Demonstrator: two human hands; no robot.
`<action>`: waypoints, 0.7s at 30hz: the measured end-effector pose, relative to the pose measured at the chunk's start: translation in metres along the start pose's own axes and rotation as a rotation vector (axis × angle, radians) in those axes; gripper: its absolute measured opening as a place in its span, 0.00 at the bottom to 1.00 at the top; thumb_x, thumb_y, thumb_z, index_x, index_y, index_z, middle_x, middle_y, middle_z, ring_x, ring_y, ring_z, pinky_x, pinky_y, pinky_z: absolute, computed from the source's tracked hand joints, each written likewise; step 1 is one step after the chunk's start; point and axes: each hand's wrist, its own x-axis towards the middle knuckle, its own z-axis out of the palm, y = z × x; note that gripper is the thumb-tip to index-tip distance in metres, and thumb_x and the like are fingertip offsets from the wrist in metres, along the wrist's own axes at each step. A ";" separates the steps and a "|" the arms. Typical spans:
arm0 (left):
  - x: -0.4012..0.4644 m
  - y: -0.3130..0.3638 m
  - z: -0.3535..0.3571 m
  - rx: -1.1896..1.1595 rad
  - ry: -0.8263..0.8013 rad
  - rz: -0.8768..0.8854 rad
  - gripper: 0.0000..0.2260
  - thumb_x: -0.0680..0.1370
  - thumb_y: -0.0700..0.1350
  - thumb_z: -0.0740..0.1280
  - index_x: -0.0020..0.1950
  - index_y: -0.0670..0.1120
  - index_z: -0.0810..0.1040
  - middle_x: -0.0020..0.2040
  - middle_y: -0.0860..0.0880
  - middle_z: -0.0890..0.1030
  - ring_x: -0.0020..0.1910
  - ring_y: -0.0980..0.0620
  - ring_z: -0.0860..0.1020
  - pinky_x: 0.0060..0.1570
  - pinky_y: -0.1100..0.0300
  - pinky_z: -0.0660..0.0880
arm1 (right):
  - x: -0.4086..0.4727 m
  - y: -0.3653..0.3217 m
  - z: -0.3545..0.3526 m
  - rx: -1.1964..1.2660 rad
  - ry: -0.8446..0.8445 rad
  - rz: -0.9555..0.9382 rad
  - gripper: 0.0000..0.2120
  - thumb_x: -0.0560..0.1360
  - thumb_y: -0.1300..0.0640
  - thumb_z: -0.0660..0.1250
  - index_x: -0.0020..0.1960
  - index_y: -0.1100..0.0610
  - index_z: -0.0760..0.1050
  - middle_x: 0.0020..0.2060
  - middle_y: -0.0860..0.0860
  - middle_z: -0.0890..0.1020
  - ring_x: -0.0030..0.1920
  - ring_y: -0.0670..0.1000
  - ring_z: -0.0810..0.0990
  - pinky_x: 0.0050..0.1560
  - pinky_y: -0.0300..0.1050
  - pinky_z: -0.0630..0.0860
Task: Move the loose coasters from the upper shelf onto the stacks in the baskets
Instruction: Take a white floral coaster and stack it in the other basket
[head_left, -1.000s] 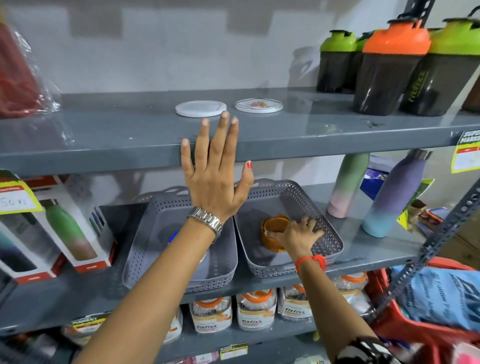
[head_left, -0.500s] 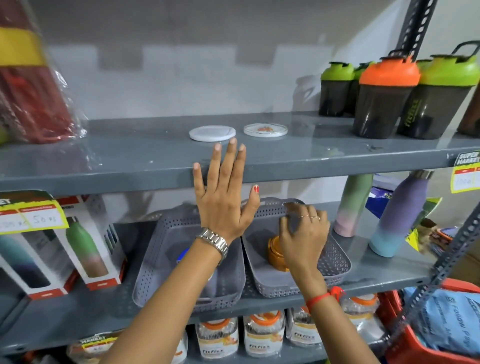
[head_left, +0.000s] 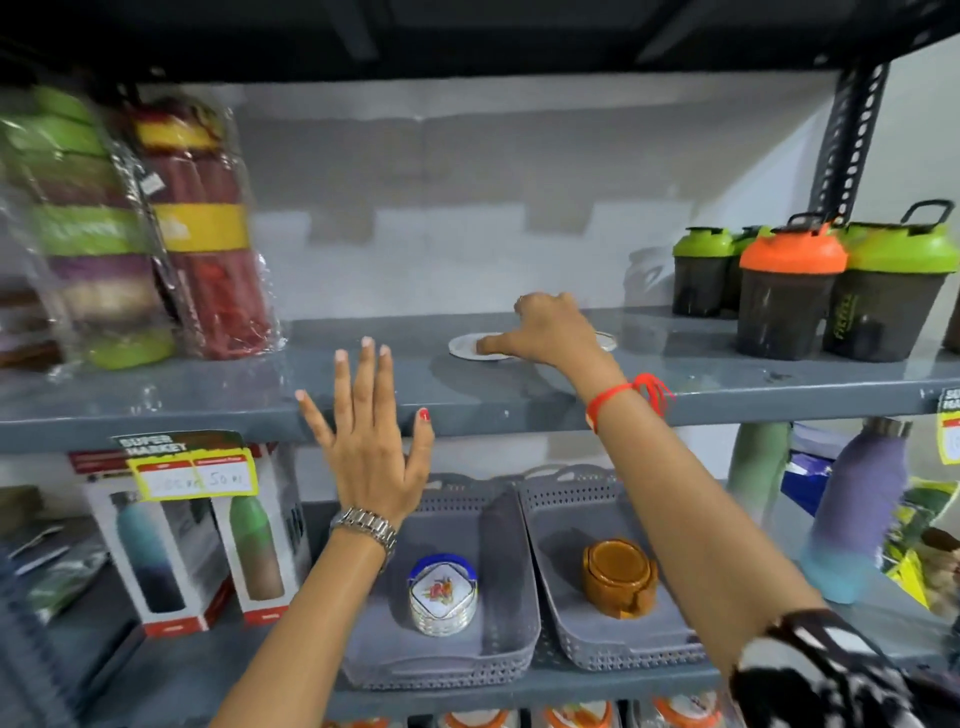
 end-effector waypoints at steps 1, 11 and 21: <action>0.000 -0.005 -0.001 0.014 -0.008 0.004 0.28 0.76 0.52 0.54 0.73 0.41 0.60 0.73 0.45 0.62 0.74 0.47 0.54 0.71 0.45 0.35 | 0.008 -0.003 0.002 -0.012 -0.070 0.011 0.25 0.68 0.37 0.70 0.41 0.59 0.68 0.51 0.59 0.78 0.61 0.60 0.71 0.47 0.47 0.67; -0.003 -0.016 0.005 0.038 -0.037 0.038 0.27 0.76 0.53 0.54 0.72 0.43 0.61 0.72 0.46 0.65 0.73 0.46 0.58 0.72 0.43 0.43 | 0.041 -0.004 0.014 0.034 -0.379 0.177 0.32 0.62 0.34 0.72 0.50 0.57 0.69 0.60 0.55 0.77 0.57 0.56 0.75 0.53 0.47 0.71; -0.003 -0.017 0.005 0.022 -0.010 0.065 0.26 0.76 0.53 0.54 0.71 0.43 0.64 0.70 0.46 0.68 0.72 0.45 0.60 0.72 0.45 0.46 | -0.021 -0.031 -0.012 0.063 0.139 -0.014 0.46 0.54 0.31 0.75 0.64 0.56 0.72 0.60 0.53 0.71 0.65 0.56 0.66 0.52 0.50 0.72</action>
